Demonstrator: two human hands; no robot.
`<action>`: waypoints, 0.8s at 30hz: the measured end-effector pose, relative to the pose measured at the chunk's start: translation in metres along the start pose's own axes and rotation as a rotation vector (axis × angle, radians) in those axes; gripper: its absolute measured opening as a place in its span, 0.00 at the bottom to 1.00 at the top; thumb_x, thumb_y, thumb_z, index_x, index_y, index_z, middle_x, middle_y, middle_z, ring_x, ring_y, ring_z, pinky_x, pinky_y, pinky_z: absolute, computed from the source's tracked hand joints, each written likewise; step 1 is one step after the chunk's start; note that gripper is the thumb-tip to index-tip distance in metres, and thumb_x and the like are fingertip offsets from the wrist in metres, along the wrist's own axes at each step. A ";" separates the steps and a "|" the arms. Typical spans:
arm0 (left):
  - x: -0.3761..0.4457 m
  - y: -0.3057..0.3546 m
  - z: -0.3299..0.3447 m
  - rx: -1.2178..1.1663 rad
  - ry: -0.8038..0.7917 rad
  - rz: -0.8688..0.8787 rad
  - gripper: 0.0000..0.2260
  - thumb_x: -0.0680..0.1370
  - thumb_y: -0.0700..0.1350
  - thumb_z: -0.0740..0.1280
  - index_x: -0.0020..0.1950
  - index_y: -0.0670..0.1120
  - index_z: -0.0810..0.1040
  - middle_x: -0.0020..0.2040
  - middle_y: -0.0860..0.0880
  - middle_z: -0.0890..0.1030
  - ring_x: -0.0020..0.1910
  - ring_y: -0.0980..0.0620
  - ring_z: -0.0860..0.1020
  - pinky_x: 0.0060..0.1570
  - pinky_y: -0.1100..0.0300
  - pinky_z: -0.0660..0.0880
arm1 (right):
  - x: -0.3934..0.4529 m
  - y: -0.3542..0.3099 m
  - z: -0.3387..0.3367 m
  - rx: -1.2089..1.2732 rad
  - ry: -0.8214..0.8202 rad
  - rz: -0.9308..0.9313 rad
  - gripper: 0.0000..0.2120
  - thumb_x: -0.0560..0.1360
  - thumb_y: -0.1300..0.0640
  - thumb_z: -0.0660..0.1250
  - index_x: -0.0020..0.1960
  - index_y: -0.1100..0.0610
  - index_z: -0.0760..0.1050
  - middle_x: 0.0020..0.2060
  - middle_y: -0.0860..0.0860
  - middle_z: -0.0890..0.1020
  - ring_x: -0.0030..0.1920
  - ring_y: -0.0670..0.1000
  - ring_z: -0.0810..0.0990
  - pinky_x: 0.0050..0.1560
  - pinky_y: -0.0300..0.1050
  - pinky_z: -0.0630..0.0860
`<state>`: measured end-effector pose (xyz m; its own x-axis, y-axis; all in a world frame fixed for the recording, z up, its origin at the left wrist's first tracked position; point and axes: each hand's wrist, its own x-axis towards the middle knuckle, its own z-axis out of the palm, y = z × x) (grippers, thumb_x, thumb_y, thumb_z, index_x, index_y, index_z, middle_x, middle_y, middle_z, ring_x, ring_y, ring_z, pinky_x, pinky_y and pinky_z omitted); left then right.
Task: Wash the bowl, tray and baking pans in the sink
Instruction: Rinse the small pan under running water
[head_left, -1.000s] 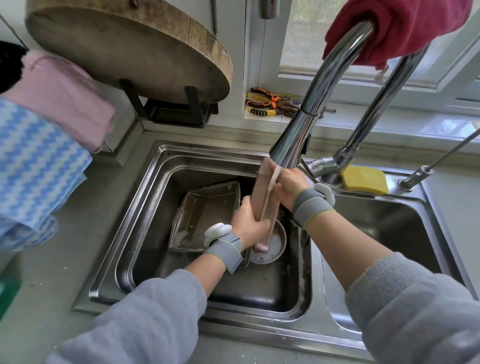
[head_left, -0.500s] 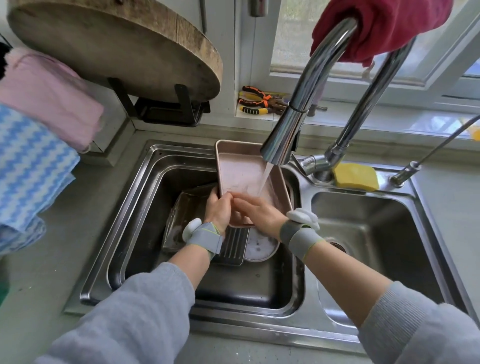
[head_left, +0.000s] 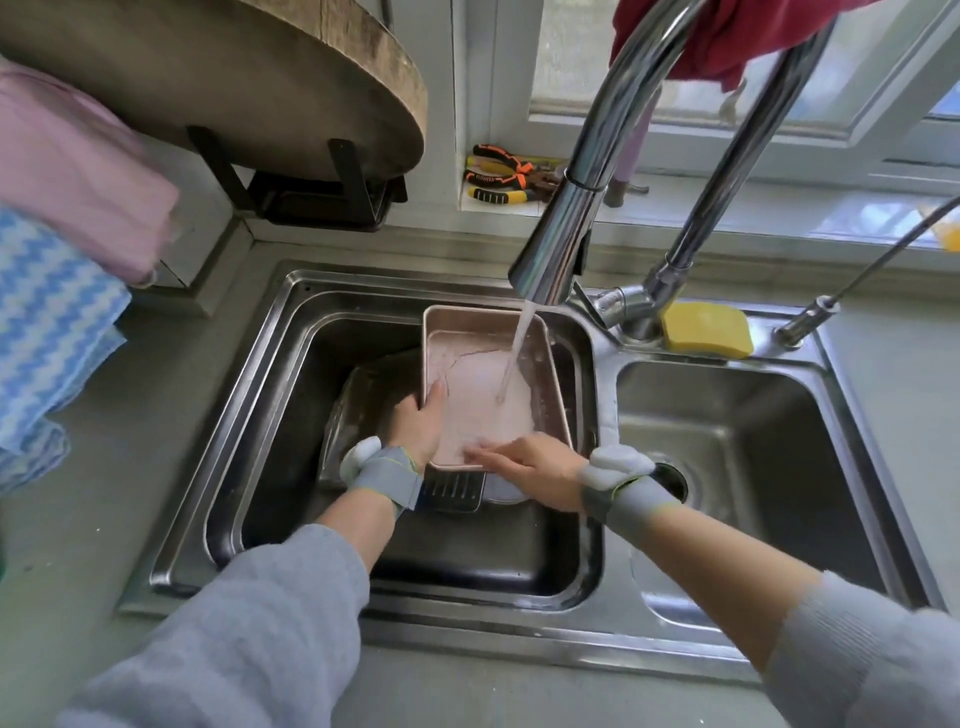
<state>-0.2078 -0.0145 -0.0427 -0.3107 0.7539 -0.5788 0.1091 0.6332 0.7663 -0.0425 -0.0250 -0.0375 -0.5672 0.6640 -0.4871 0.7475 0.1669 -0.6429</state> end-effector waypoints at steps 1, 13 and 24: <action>0.008 -0.009 -0.002 0.000 0.012 -0.005 0.28 0.73 0.65 0.60 0.62 0.45 0.75 0.58 0.45 0.80 0.56 0.43 0.79 0.60 0.46 0.75 | 0.000 0.012 -0.009 -0.080 0.019 0.093 0.25 0.81 0.41 0.51 0.62 0.53 0.79 0.60 0.54 0.80 0.56 0.50 0.79 0.60 0.47 0.73; -0.002 -0.012 0.004 0.010 0.029 -0.040 0.21 0.79 0.56 0.59 0.62 0.41 0.74 0.57 0.41 0.79 0.56 0.41 0.78 0.60 0.46 0.74 | 0.002 0.010 -0.006 -0.276 0.118 -0.044 0.24 0.81 0.40 0.50 0.60 0.51 0.79 0.64 0.49 0.78 0.53 0.52 0.82 0.56 0.50 0.78; -0.012 -0.032 -0.002 0.132 -0.082 0.098 0.20 0.82 0.52 0.54 0.68 0.42 0.72 0.59 0.50 0.76 0.56 0.55 0.71 0.55 0.67 0.64 | 0.080 -0.009 -0.006 0.051 0.283 0.348 0.28 0.77 0.50 0.57 0.74 0.51 0.53 0.70 0.60 0.67 0.68 0.62 0.68 0.69 0.51 0.64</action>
<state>-0.2092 -0.0445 -0.0596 -0.2150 0.8215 -0.5282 0.2602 0.5694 0.7798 -0.0921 0.0306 -0.0674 -0.1634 0.8485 -0.5033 0.8549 -0.1328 -0.5015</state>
